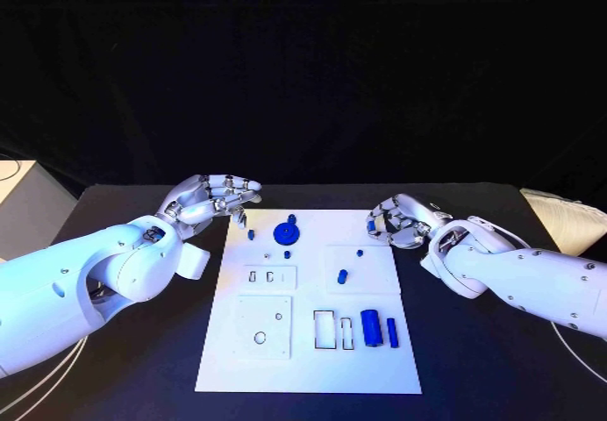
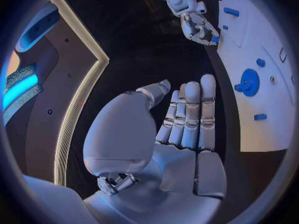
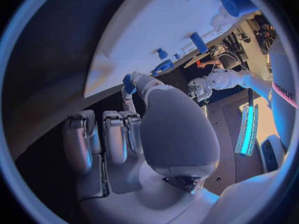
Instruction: Assemble the parts on the task board
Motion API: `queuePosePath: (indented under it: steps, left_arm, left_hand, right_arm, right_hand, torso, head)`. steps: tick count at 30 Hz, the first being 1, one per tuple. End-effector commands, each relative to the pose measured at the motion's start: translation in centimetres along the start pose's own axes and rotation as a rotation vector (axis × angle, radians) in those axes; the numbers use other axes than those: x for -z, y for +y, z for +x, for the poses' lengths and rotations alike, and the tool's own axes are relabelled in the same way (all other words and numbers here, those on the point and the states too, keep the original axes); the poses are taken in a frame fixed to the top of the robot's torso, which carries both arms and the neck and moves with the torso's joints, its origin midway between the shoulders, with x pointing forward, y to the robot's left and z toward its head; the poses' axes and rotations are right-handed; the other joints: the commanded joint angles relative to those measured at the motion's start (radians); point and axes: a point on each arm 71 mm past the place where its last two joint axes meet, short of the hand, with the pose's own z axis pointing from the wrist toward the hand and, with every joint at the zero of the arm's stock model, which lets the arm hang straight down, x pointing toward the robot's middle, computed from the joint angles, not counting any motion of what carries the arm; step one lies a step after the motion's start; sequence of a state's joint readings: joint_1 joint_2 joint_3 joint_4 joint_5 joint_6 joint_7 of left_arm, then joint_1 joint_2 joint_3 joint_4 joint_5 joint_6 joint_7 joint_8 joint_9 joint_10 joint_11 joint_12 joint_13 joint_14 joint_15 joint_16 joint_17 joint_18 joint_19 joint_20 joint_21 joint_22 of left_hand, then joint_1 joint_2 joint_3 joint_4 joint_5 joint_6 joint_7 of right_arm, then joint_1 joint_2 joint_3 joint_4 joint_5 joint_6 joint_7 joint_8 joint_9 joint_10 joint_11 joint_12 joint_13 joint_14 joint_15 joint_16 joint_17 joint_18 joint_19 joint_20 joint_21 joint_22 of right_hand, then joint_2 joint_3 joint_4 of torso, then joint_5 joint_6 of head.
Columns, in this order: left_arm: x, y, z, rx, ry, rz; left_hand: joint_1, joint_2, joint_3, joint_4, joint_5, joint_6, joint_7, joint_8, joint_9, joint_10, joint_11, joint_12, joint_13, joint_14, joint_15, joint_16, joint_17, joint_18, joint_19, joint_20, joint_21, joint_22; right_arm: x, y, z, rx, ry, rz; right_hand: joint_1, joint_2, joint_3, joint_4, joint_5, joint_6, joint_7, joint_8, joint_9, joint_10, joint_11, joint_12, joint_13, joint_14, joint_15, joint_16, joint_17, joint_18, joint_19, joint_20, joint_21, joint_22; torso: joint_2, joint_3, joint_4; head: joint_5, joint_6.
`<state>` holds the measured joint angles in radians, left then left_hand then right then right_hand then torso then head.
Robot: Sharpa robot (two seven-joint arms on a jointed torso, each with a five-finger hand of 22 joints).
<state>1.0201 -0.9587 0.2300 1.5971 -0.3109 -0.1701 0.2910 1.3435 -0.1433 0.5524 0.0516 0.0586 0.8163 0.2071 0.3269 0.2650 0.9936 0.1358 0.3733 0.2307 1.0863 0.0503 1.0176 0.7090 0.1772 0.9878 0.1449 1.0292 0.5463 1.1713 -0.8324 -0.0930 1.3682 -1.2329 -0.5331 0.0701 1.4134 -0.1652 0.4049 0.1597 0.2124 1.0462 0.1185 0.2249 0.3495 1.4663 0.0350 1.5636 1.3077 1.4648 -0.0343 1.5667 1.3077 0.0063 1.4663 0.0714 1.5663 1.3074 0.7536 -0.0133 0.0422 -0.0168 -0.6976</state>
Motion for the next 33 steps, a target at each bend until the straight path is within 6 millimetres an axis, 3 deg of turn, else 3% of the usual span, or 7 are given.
queuePosePath:
  steps: [1, 6, 15, 21, 27, 30, 33]
  left_arm:
    - [0.0, 0.0, -0.1, -0.001, 0.007, 0.002]
    - [-0.1, 0.1, -0.3, -0.004, 0.000, -0.002]
    - [-0.4, 0.4, -0.3, 0.008, -0.032, -0.016]
    - [-0.7, 0.6, 0.0, 0.006, -0.053, -0.034]
    - [-1.0, 0.8, 0.2, 0.000, -0.047, -0.055]
    - [-1.1, 1.0, 0.5, 0.004, -0.032, -0.072]
    - [-1.1, 1.1, 0.7, 0.006, -0.014, -0.087]
  left_hand:
    - [0.008, -0.001, 0.007, -0.001, -0.001, 0.000, -0.007, 0.006, 0.001, 0.006, -0.010, 0.015, 0.004, 0.006, 0.001, 0.003, 0.000, 0.009, -0.002, 0.003, 0.000, 0.000]
    - [0.008, -0.001, 0.009, -0.002, -0.001, -0.008, -0.015, 0.002, -0.002, 0.012, -0.017, 0.025, 0.007, 0.012, -0.004, 0.009, 0.001, 0.009, 0.002, -0.001, 0.006, 0.001]
    - [0.002, -0.002, -0.002, -0.001, 0.001, -0.007, -0.020, 0.007, -0.003, 0.032, -0.030, 0.127, 0.061, 0.050, -0.015, 0.062, 0.056, 0.009, 0.005, -0.012, 0.015, 0.001]
    - [-0.003, -0.001, -0.011, 0.007, 0.000, -0.002, -0.021, 0.046, 0.009, -0.011, -0.034, 0.300, 0.158, 0.080, -0.019, 0.118, 0.116, 0.007, 0.007, -0.016, 0.024, -0.002]
    - [-0.009, 0.004, -0.016, 0.033, 0.001, -0.006, -0.032, 0.163, 0.061, -0.049, -0.043, 0.494, 0.254, 0.156, -0.025, 0.226, 0.245, 0.008, 0.016, -0.021, 0.037, -0.004]
    - [-0.008, 0.002, -0.021, 0.038, 0.001, -0.021, -0.039, 0.215, 0.087, -0.048, -0.051, 0.614, 0.315, 0.247, -0.031, 0.338, 0.402, -0.006, 0.071, -0.027, 0.095, 0.081]
    - [-0.014, 0.003, -0.023, 0.051, 0.001, -0.038, -0.045, 0.254, 0.105, 0.018, -0.054, 0.801, 0.495, 0.333, -0.034, 0.435, 0.560, -0.031, 0.163, -0.031, 0.190, 0.233]
  right_arm:
    - [-0.2, 1.1, -0.6, -0.016, -0.054, 0.049]
    - [-0.4, 3.9, -0.4, -0.035, -0.051, 0.047]
    - [-1.0, 10.2, 2.6, -0.025, 0.038, -0.020]
    - [-1.1, 14.2, 5.2, 0.039, 0.059, -0.099]
    - [-0.7, 16.1, 7.9, 0.055, 0.083, -0.096]
    - [-0.7, 16.7, 9.0, 0.057, 0.097, -0.091]
    - [-0.6, 17.1, 9.9, 0.061, 0.103, -0.081]
  right_hand:
    - [-0.007, 0.003, 0.006, -0.003, -0.008, 0.006, -0.012, 0.025, 0.029, 0.104, -0.007, 0.007, 0.263, 0.106, -0.005, 0.004, 0.263, -0.006, 0.105, -0.005, 0.004, 0.263]
    - [-0.011, -0.002, 0.007, -0.004, -0.011, 0.003, -0.012, 0.028, 0.031, 0.104, -0.006, 0.006, 0.262, 0.106, -0.005, 0.004, 0.263, -0.006, 0.105, -0.006, 0.004, 0.263]
    - [-0.020, -0.004, 0.009, -0.002, -0.010, -0.001, -0.011, 0.030, 0.032, 0.104, -0.006, 0.007, 0.263, 0.106, -0.005, 0.004, 0.263, -0.006, 0.105, -0.006, 0.004, 0.263]
    - [-0.031, -0.009, 0.016, -0.002, 0.005, -0.005, -0.011, 0.035, 0.034, 0.105, -0.006, 0.007, 0.263, 0.106, -0.005, 0.004, 0.263, -0.006, 0.105, -0.006, 0.004, 0.263]
    - [-0.038, -0.010, 0.019, -0.001, 0.006, -0.007, -0.012, 0.039, 0.035, 0.104, -0.006, 0.006, 0.262, 0.106, -0.005, 0.004, 0.263, -0.006, 0.105, -0.006, 0.004, 0.263]
    - [-0.041, -0.011, 0.022, -0.001, 0.000, -0.011, -0.011, 0.040, 0.036, 0.102, -0.006, 0.004, 0.261, 0.106, -0.005, 0.004, 0.263, -0.006, 0.105, -0.006, 0.004, 0.263]
    - [-0.043, -0.012, 0.022, -0.001, -0.004, -0.012, -0.011, 0.041, 0.036, 0.102, -0.006, 0.004, 0.261, 0.106, -0.005, 0.004, 0.263, -0.006, 0.105, -0.006, 0.004, 0.263]
  torso:
    - [-0.005, -0.0013, -0.0055]
    - [-0.012, -0.0064, -0.0101]
    - [-0.021, -0.0137, -0.0031]
    - [-0.028, -0.0210, -0.0016]
    - [-0.029, -0.0249, -0.0033]
    - [-0.030, -0.0242, -0.0005]
    - [-0.028, -0.0244, 0.0028]
  head:
    - [0.004, 0.000]
    - [0.012, -0.005]
    - [0.025, -0.017]
    - [0.031, -0.029]
    - [0.036, -0.035]
    - [0.034, -0.039]
    - [0.033, -0.039]
